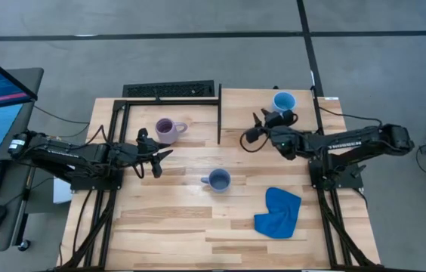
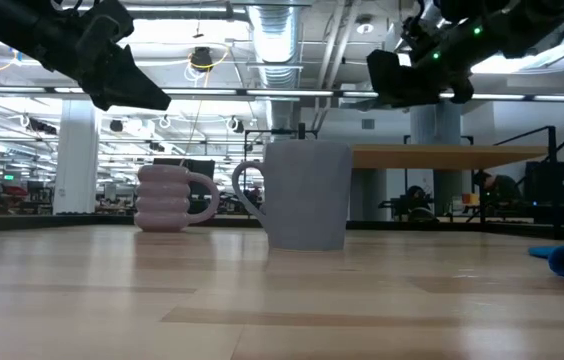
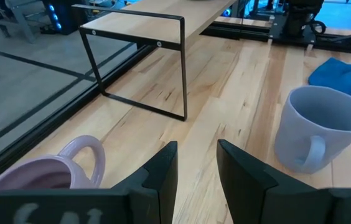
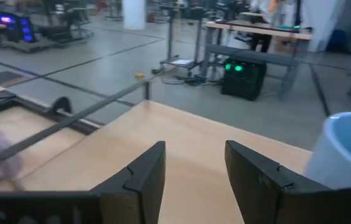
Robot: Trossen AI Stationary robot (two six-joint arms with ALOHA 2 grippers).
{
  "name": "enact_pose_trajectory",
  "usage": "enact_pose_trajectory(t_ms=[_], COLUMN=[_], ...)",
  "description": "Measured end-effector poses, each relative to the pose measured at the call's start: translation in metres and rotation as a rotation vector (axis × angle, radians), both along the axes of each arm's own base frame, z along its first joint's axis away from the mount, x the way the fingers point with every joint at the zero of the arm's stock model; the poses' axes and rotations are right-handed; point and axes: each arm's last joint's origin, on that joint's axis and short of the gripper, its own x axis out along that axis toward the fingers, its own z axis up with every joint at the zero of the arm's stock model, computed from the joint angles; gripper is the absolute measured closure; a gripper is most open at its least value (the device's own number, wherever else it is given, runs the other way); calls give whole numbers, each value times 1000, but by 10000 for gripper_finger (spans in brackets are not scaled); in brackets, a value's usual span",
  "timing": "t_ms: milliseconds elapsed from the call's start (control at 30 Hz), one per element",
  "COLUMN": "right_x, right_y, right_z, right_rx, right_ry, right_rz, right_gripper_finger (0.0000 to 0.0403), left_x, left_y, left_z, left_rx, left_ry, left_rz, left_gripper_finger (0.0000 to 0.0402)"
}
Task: Stack small to large cups/mugs on shelf
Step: Put the light blue mug on the shelf
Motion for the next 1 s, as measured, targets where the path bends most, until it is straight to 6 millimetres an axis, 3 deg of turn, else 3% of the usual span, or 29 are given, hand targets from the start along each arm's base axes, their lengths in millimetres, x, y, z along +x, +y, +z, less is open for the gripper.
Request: enact_pose_trajectory(t_ms=[1000], right_x=[-15], right_y=[-4], right_z=[-20], right_rx=[64], right_ry=[100], right_rz=[-166], right_gripper_finger=[214], left_x=[0], left_y=[0], left_z=[-1], left_rx=[-4], left_ry=[6], left_rz=[2], left_gripper_finger=[298])
